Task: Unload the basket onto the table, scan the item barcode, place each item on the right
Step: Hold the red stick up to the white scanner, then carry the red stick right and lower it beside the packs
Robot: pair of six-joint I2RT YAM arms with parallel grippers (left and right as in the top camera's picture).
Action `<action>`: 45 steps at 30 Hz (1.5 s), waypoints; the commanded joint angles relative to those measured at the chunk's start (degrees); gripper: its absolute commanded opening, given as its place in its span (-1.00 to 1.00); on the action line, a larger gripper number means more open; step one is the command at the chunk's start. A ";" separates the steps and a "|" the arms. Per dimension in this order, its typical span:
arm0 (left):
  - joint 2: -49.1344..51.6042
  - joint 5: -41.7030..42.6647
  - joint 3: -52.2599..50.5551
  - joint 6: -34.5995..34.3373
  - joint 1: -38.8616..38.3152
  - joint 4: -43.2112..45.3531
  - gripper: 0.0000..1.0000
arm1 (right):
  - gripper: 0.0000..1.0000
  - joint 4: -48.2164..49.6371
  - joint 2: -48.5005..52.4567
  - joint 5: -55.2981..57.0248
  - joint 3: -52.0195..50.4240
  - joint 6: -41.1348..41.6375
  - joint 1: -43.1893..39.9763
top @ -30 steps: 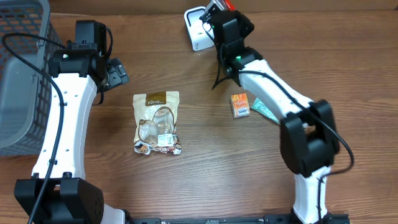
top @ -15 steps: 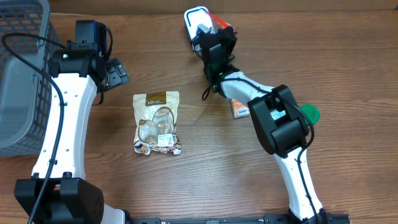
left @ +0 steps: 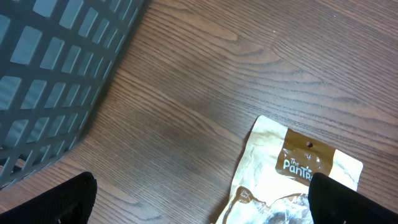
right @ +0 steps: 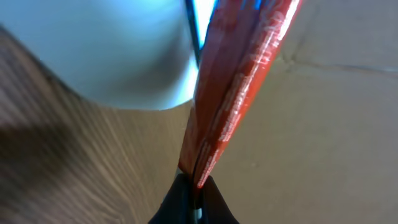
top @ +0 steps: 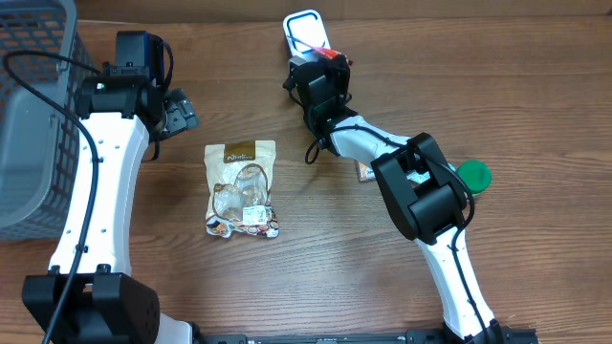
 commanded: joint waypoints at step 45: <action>-0.52 0.22 0.61 -0.22 0.00 0.07 0.99 | -0.93 -80.00 -31.06 -22.36 0.83 79.95 -1.51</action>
